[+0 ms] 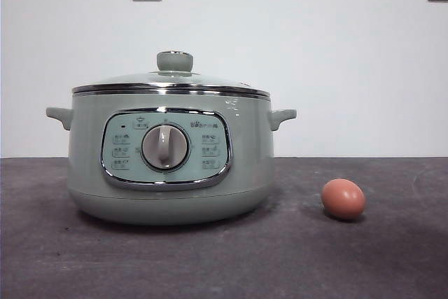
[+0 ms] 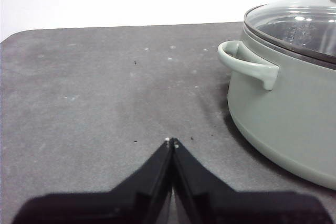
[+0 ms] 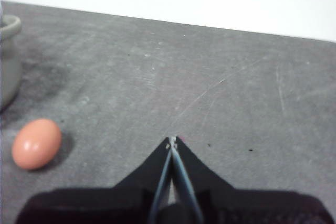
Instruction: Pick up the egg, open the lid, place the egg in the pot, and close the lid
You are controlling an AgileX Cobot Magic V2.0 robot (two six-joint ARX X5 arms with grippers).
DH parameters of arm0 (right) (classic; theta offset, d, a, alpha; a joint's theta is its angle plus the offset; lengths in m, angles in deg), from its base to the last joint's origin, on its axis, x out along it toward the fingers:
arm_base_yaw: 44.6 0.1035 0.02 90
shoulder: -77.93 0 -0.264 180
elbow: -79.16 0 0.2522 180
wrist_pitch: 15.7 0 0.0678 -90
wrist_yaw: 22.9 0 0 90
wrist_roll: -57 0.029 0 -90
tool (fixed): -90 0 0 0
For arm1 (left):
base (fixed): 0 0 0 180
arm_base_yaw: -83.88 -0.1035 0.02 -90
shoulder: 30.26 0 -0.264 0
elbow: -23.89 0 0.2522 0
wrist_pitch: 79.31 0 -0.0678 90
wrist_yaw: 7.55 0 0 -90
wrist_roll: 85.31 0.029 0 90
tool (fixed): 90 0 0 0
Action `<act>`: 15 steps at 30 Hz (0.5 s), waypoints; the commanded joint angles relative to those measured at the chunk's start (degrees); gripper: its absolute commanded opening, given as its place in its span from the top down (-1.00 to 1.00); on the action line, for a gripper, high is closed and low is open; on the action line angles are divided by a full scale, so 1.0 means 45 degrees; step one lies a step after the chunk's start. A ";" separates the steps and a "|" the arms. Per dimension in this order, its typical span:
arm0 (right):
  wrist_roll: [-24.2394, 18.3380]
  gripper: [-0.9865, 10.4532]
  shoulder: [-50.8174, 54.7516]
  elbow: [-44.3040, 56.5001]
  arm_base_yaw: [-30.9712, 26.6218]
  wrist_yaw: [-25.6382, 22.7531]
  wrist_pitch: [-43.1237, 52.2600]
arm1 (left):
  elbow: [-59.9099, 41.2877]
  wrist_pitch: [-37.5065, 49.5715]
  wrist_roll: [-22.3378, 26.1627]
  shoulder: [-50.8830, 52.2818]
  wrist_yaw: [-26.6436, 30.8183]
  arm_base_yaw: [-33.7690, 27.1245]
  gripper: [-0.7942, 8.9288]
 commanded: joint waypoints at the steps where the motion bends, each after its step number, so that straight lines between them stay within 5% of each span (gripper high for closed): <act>1: 0.2555 0.83 0.0005 0.0160 0.0010 0.0010 -0.0024 | -0.0194 0.0049 -0.0544 0.0034 -0.0039 -0.0039 0.84; 5: 0.5338 0.83 0.0005 0.0160 0.0010 0.0015 0.0044 | -0.0194 0.0049 -0.1409 0.0034 -0.0063 -0.0039 0.84; 15: 0.6523 0.84 -0.0005 -0.0248 0.0010 0.0665 0.0831 | 0.0058 0.0010 -0.2880 0.0034 -0.1195 -0.0039 0.85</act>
